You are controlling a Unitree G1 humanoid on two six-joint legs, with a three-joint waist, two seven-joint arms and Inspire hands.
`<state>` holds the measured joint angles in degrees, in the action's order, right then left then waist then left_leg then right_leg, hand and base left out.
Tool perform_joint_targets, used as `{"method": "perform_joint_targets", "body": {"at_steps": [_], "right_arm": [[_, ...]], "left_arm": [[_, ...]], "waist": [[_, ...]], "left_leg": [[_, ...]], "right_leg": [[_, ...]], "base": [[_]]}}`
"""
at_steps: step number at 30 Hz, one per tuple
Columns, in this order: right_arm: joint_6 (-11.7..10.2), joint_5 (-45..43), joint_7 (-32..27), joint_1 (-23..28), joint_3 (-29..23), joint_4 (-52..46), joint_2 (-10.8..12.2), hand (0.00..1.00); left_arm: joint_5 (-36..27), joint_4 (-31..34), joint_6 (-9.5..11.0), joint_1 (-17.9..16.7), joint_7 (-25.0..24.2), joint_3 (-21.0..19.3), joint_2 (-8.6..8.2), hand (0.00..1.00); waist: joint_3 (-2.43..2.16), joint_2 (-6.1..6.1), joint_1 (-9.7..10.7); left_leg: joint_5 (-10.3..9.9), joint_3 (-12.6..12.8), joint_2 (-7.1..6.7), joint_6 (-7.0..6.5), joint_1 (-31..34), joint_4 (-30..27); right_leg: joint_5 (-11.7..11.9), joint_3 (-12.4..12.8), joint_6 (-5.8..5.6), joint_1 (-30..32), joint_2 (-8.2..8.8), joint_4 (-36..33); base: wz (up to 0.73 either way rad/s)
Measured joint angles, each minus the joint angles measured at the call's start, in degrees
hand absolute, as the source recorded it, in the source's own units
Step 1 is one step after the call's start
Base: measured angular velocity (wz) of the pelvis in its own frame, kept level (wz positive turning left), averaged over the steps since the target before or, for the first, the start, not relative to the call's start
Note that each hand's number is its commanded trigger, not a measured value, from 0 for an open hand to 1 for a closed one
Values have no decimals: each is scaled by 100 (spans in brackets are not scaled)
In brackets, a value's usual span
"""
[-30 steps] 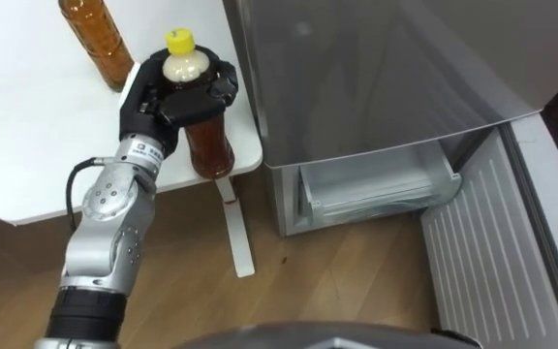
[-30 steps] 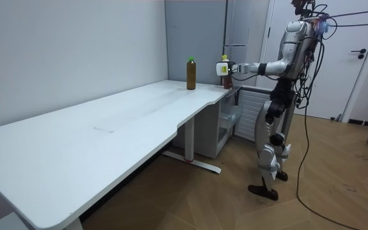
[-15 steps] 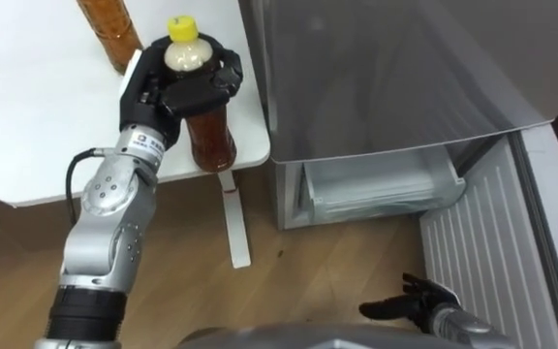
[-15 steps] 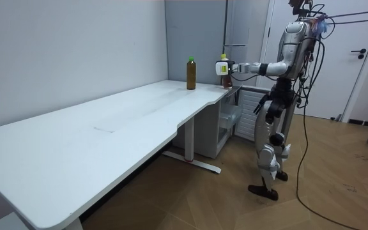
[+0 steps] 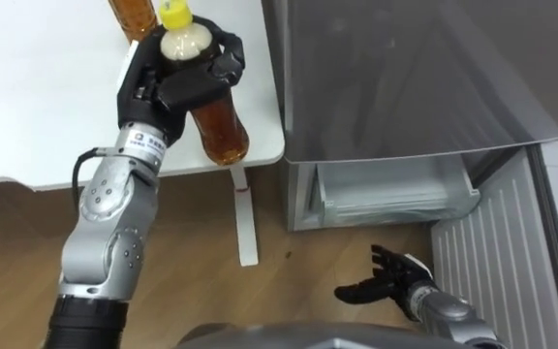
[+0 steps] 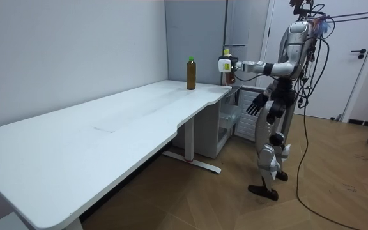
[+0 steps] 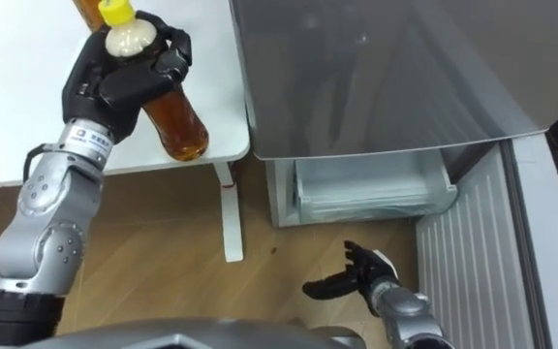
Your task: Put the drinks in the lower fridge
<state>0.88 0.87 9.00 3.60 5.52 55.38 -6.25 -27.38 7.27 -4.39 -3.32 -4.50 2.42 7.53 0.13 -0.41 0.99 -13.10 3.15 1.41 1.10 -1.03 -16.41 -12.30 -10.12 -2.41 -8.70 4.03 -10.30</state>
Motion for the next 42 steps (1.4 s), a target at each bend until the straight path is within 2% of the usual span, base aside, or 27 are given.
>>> {"method": "perform_joint_targets", "body": {"at_steps": [3,9,13,16,20,22,25,35,37,42], "right_arm": [[30,-166,169,54,0,-387,-20,0],[-22,-215,641,89,-1,-1198,-22,0],[13,-225,857,106,84,-1384,-37,0],[57,-323,1260,224,242,-2098,-115,0],[65,-317,1646,231,260,-2533,-116,0],[174,-310,1847,231,359,-2806,-150,0],[313,-310,2140,231,486,-3077,-174,0],[548,-242,3049,217,501,-3410,-262,0],[554,-75,3249,218,505,-3428,-286,0],[554,91,3488,213,580,-3600,-294,0]], "left_arm": [[-4,78,2,-55,-40,-10,3,100],[-4,119,4,-303,-424,-4,17,100],[-6,119,3,-442,-505,0,22,100],[-48,119,5,-468,-510,1,29,100],[-120,118,5,-558,-557,0,65,100],[-121,119,3,-653,-641,3,115,100],[-121,119,-1,-740,-761,14,106,100],[-118,106,-6,-796,-1030,77,88,100],[-117,27,-7,-796,-1150,91,93,100],[-113,-147,-12,-796,-1218,115,113,100]], "waist": [[-9,17,-32],[-9,6,-82],[3,-2,-159],[12,-19,-278],[26,-65,-308],[27,-69,-317],[28,-73,-312],[49,-172,-371],[54,-190,-443],[50,-231,-470]], "left_leg": [[6,-7,-3,-6,35,-8],[11,-40,-9,-9,-73,17],[12,-90,-11,-9,-8,-22],[12,-91,-10,-9,103,-72],[10,-102,-14,-12,150,-103],[7,-102,-14,-15,156,-112],[6,-113,-14,-16,174,-106],[6,-215,-25,-16,248,-128],[6,-214,-25,-16,250,-172],[6,-266,-30,-16,282,-206]], "right_leg": [[0,-11,0,61,6,-36],[0,-105,0,-48,15,-29],[0,-156,0,-15,14,-38],[0,-154,1,66,14,-59],[0,-158,0,64,13,-58],[1,-162,0,64,14,-59],[1,-184,0,64,15,-61],[1,-303,0,96,16,-69],[1,-317,0,96,20,-69],[1,-412,0,92,27,-69]], "base": [[2],[2],[6],[0],[3],[0],[1],[5],[0],[6]]}}
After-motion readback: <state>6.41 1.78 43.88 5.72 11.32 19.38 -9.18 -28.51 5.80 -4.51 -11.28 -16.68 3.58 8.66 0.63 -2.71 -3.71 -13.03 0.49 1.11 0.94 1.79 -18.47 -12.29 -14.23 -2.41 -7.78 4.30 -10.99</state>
